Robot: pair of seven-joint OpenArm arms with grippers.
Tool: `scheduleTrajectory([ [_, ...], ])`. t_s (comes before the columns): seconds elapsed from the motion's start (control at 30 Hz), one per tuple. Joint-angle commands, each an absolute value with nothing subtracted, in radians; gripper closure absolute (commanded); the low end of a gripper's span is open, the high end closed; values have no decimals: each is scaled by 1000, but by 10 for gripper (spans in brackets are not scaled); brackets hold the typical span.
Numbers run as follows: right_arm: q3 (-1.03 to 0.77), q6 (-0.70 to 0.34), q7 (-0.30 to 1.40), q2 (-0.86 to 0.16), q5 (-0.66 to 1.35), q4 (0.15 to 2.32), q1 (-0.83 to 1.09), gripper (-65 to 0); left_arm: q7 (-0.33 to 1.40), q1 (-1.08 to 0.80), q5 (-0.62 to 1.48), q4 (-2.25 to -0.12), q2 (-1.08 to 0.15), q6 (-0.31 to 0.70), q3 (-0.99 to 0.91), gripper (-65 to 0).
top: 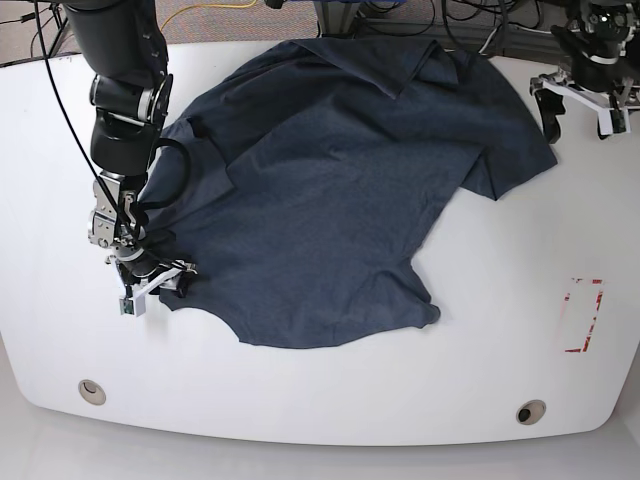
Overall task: Layout the t-shirt on the table in an organized manner, then fold the t-shirt properly
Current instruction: 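Reach the left gripper to the shirt's opposite hem corner and grasp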
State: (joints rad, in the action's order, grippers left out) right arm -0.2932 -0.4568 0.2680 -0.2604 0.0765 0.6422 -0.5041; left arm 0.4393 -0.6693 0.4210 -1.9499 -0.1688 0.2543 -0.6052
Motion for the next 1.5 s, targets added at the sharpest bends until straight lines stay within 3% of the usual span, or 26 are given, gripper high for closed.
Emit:
scheduleTrajectory([
  [0.0, -292, -469, 295, -268, 76, 650, -516, -166, 481, -638, 456, -1951, -171, 249, -650, -547],
  [0.1, -292, -469, 295, -268, 76, 651, -513, -36, 570, -581, 475, -1933, -170, 251, -702, -549],
  [0.17, -292, -469, 295, -268, 76, 651, -513, 0, 611, -555, 476, -1919, -170, 251, -720, -549],
  [0.33, -292, -469, 295, -268, 76, 651, -512, -3, 696, -478, 476, -1882, -173, 257, -734, -549],
  [0.67, -291, -469, 295, -268, 76, 671, -490, -2, 748, -397, 472, -1771, -173, 375, -728, -549],
  [1.2, -291, -469, 295, -257, 76, 746, -441, -2, 748, -351, 467, -1662, -180, 377, -615, -549],
  [1.47, -291, -469, 295, -257, 76, 745, -440, -2, 748, -308, 367, -1659, -174, 377, -538, -547],
])
